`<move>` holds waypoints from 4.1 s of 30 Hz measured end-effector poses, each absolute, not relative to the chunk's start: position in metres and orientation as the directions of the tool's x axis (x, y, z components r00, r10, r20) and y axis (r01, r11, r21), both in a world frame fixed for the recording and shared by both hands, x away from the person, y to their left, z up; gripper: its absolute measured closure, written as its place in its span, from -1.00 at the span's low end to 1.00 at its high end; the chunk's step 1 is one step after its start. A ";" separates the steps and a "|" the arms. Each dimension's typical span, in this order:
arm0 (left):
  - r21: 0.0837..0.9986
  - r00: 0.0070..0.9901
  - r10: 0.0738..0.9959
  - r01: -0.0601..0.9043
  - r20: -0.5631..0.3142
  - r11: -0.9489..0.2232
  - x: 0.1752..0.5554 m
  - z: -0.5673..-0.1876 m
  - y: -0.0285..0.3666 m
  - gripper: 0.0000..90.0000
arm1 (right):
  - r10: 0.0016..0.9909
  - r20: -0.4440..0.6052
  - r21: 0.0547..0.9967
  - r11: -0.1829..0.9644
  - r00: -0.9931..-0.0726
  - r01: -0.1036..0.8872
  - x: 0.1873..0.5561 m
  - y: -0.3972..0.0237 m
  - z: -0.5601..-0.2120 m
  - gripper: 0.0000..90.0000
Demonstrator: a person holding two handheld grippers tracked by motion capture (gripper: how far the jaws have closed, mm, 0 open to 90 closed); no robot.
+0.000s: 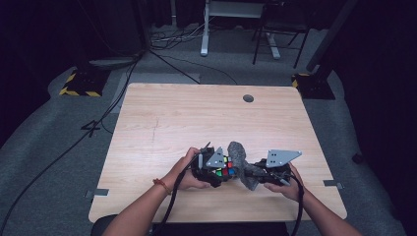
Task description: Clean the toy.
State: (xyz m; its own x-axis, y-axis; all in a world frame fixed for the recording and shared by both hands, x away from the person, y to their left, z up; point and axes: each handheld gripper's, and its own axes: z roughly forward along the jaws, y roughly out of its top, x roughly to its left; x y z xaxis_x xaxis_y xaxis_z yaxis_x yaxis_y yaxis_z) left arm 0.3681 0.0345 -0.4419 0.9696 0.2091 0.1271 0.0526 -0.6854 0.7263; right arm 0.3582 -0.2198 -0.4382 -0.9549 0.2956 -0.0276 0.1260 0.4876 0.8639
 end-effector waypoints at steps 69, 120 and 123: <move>0.817 0.974 0.203 0.037 0.100 -0.576 0.368 -0.425 0.049 -0.27 | 0.203 -0.011 0.789 0.603 -0.979 0.117 0.355 -0.208 -0.461 0.72; 0.705 0.959 0.279 0.170 0.041 -0.689 0.390 -0.482 0.085 -0.28 | 0.402 -0.012 0.715 0.644 -0.916 0.273 0.392 -0.256 -0.483 0.64; 0.696 0.957 0.285 0.176 0.043 -0.696 0.391 -0.486 0.086 -0.29 | 0.407 0.004 0.717 0.636 -0.913 0.287 0.393 -0.257 -0.485 0.62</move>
